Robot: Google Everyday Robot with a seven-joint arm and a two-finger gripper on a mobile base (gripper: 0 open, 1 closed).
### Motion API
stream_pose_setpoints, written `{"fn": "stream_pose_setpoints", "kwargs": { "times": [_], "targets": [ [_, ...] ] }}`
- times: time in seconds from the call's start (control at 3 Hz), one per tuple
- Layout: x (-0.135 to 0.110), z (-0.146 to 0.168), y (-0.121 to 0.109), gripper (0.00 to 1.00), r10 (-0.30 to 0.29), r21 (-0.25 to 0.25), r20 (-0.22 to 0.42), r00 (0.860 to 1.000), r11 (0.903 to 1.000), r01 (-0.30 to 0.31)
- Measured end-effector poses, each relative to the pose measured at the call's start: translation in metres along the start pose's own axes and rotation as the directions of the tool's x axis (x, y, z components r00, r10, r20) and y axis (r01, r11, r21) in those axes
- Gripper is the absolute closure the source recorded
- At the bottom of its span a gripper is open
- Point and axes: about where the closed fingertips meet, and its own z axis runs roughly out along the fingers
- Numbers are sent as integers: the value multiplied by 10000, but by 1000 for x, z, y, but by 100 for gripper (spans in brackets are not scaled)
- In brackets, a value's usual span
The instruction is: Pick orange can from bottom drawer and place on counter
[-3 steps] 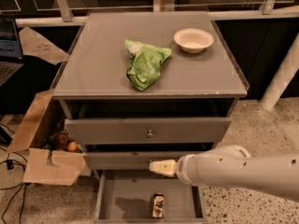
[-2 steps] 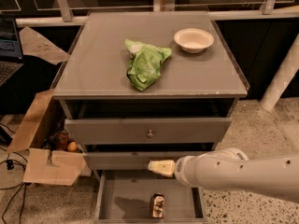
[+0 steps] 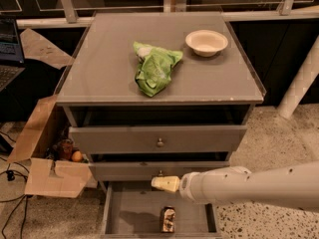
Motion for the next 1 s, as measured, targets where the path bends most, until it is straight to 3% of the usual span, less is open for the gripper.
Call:
{"fn": "stream_pose_setpoints", "kwargs": {
  "times": [0.33,0.67,1.0],
  "targets": [
    [14,53,-9,0,18,-290,-935,9956,9996,-45],
    [39,109,-26,0,-118,-356,-1994,9799,9994,48],
    [59,151,-45,0,62,34,-2615,9652,10000,-55]
  ]
}}
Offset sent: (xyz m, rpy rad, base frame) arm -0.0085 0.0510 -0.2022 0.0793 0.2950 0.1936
